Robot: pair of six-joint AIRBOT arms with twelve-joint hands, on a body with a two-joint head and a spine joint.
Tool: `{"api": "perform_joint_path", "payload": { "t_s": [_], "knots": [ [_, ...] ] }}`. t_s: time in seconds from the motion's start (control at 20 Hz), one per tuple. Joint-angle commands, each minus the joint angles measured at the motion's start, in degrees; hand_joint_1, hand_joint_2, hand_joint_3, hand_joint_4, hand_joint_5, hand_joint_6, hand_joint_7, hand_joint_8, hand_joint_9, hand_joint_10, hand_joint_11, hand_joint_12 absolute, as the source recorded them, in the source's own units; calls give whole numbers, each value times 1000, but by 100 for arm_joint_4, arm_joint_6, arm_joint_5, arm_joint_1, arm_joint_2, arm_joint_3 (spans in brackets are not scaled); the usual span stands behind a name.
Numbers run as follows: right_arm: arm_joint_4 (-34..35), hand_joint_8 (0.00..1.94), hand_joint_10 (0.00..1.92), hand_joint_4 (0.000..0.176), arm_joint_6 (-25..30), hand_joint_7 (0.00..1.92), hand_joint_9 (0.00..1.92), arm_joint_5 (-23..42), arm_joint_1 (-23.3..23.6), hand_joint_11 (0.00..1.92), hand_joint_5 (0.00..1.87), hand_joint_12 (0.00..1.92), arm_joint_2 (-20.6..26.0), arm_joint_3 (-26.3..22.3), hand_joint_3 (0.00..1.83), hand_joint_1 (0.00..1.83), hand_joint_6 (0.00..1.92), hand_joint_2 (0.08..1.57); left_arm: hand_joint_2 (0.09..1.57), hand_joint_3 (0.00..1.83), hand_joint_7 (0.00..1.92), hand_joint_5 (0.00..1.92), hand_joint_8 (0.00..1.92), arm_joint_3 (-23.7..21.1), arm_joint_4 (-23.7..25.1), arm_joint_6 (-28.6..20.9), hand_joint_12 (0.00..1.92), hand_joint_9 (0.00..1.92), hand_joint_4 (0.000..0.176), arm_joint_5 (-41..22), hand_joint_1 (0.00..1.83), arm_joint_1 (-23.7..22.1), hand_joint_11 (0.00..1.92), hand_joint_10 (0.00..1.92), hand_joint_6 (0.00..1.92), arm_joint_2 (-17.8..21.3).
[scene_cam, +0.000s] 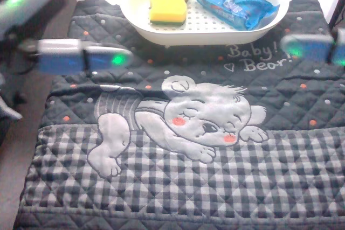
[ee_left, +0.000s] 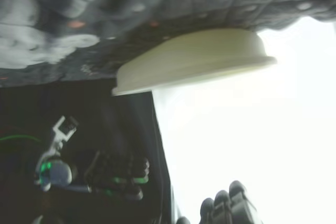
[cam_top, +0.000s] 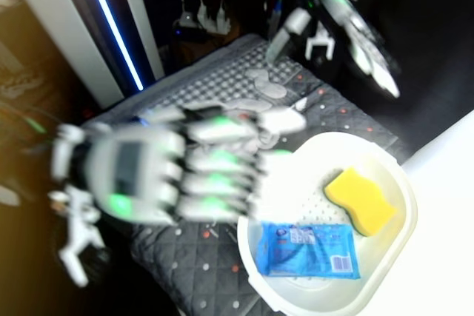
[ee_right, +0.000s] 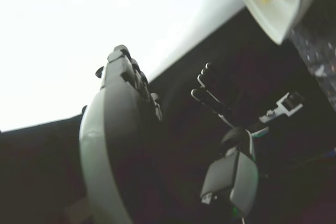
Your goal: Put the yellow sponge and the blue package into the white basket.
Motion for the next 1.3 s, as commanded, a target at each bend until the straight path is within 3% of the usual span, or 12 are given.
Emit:
{"api": "perform_joint_path", "payload": {
  "t_s": [0.0,0.1,0.25,0.45,0.55,0.65,0.7,0.8,0.85,1.0,1.2,1.25],
  "knots": [
    [277,1,0,176,22,3,0,1182,-106,0,0,0,146,-90,1,557,0,986,868,0,0,0,0,-124,-133,11,0,0,176,-1134,626,106,0,0,0,133],
    [443,0,0,176,22,0,0,1765,-597,0,0,0,340,-463,0,548,0,954,883,6,0,0,0,-514,-247,175,0,0,176,-1598,764,543,0,0,0,420],
    [682,2,0,176,21,19,0,2289,-1137,0,94,0,440,-752,10,572,10,1078,946,31,0,0,0,-857,-527,256,0,0,176,-2255,733,1149,0,0,0,623],
    [715,5,0,176,21,32,0,2334,-1227,0,113,0,401,-814,0,522,17,1062,936,13,0,0,0,-996,-568,256,0,0,176,-2572,713,1376,0,0,0,701],
    [721,1,0,163,22,52,0,2472,-1422,0,430,0,404,-905,0,528,31,1065,913,2,0,0,0,-1035,-644,256,0,0,166,-2710,676,1496,0,0,0,700],
    [781,1,0,175,22,39,0,2672,-1663,0,95,0,460,-1046,0,487,0,1044,965,23,0,0,0,-1100,-685,256,0,0,146,-2826,604,1623,0,0,0,716],
    [822,0,0,176,22,34,0,2822,-1798,0,18,0,536,-1152,0,659,0,935,967,22,0,0,0,-1152,-685,256,0,0,146,-2920,566,1674,0,0,0,742],
    [839,0,0,176,22,0,0,2842,-1897,0,0,0,623,-1266,1,750,0,942,953,11,0,0,0,-1200,-685,256,1,0,172,-3066,626,1748,2,0,0,764],
    [838,0,0,176,22,2,0,2842,-1946,0,16,0,628,-1288,0,836,6,919,978,21,0,0,0,-1225,-709,256,11,0,171,-3154,604,1816,24,0,0,773],
    [828,0,0,167,24,0,0,2842,-2052,0,42,0,584,-1332,6,618,12,941,1024,30,0,0,0,-1315,-772,256,28,0,144,-3306,520,1980,43,0,0,810],
    [758,0,0,176,61,18,0,2842,-2227,0,146,0,580,-1435,5,478,2,1019,1030,21,0,0,0,-1441,-865,257,20,0,150,-3405,500,2198,9,0,0,840],
    [758,0,0,176,85,17,0,2842,-2284,0,109,0,580,-1453,2,487,0,1016,1019,14,0,0,0,-1458,-876,257,13,0,171,-3405,509,2236,1,0,0,838]
  ]
}}
